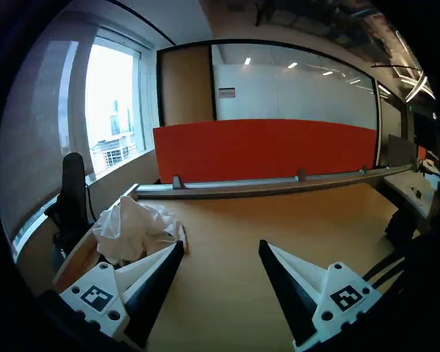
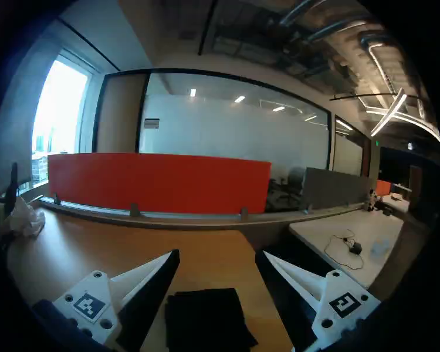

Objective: Fold towel

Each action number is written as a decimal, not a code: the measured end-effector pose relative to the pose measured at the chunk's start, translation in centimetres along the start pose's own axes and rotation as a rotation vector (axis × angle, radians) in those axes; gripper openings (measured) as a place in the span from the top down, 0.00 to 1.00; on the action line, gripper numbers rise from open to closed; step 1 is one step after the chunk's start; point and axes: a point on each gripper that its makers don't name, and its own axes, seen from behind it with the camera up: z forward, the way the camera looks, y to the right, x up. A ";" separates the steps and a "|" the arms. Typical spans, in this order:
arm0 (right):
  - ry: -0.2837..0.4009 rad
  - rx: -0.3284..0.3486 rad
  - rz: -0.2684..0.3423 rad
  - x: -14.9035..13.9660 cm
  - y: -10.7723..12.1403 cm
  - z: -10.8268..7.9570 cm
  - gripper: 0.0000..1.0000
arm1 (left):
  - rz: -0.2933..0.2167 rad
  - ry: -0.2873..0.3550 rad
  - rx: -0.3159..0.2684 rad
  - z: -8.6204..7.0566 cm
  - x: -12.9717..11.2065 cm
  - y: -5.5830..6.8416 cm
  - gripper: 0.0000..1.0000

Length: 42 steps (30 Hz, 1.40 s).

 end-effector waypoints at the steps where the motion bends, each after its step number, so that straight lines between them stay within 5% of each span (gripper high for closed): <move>1: 0.003 0.007 -0.001 0.2 -0.5 0.0 0.00 | -0.005 0.015 0.000 0.0 0.6 -0.1 0.05; 18: 0.072 0.143 0.006 4.7 -10.7 -0.2 0.00 | -0.042 0.161 0.006 0.2 6.2 -1.8 0.05; 33: 0.094 0.221 0.044 6.8 -18.8 -0.5 0.00 | -0.049 0.211 -0.038 0.4 7.6 -1.9 0.05; 42: 0.094 0.231 0.053 7.5 -20.9 -0.5 0.00 | -0.064 0.226 -0.057 0.5 7.3 -2.4 0.05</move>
